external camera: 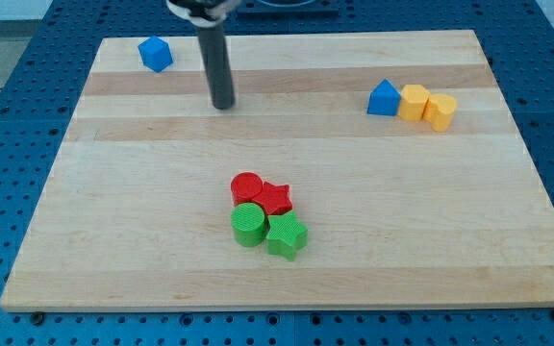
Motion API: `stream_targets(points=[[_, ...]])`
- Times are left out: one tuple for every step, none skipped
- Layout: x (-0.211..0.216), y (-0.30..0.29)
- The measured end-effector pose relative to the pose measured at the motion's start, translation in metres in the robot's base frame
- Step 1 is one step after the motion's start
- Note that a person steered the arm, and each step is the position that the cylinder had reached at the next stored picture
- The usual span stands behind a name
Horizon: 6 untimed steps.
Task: Slightly move the green star to the bottom right of the red star
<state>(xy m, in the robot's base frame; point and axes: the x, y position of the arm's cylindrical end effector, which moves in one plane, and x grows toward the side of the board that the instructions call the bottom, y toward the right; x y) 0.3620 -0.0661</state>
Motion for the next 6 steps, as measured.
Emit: stream_targets(points=[[0.054, 0.053], [0.089, 0.149], [0.158, 0.155], [0.232, 0.141], [0.256, 0.098], [0.248, 0.034]])
